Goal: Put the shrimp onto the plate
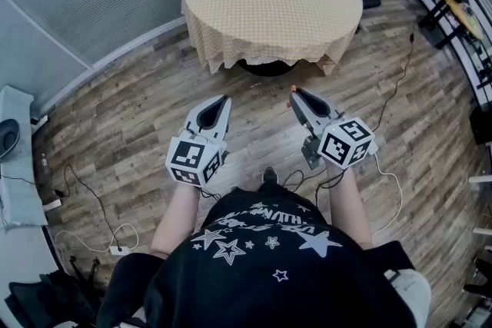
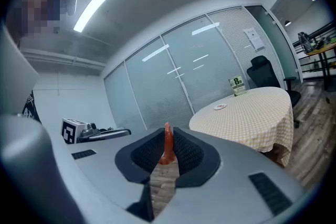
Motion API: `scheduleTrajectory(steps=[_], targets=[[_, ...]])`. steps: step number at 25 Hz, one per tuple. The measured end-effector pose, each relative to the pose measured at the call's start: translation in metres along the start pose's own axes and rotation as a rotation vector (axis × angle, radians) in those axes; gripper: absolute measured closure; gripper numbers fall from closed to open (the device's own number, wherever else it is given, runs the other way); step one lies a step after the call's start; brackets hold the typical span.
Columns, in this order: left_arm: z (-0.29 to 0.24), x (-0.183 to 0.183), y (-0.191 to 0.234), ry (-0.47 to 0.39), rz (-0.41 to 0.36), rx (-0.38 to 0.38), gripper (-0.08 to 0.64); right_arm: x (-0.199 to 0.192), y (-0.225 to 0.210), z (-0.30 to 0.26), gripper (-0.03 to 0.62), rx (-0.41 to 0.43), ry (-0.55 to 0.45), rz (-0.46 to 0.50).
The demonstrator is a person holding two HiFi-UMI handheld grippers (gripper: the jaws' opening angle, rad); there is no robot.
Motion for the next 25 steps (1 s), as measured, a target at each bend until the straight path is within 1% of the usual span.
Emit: scheduleTrajectory(steps=[5,8,12,16,18,21,25], targets=[[0.001,0.000,0.006,0.001,0.016,0.007,0.551,-0.001,0.004,-0.003,0.537,-0.002,0.006,0.010],[0.001,0.002,0.007,-0.003,0.003,0.001,0.551,0.002,0.006,-0.005,0.537,0.000,0.009,0.021],[0.002,0.003,0.010,0.003,0.016,-0.002,0.551,0.001,0.009,-0.007,0.537,-0.008,0.015,0.016],[0.006,0.002,0.011,0.003,0.006,-0.013,0.551,-0.003,0.016,-0.008,0.537,-0.008,0.018,0.016],[0.010,0.002,0.009,0.004,0.006,-0.022,0.551,-0.006,0.020,-0.007,0.537,-0.020,0.014,0.013],[0.018,-0.002,0.007,0.011,0.002,-0.038,0.551,-0.009,0.024,-0.003,0.537,-0.061,-0.015,0.014],[0.031,-0.009,0.013,0.030,0.003,-0.046,0.551,-0.014,0.033,-0.006,0.537,-0.074,-0.042,-0.008]])
Point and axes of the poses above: the fingertips, and each gripper's own axes: z backward along the fingers, y to its left, x out of its top, the point moved 3 cm from there along z, backward along the fingers, and after that the axes turned 15 degrees about x, right-handed, at the moved point
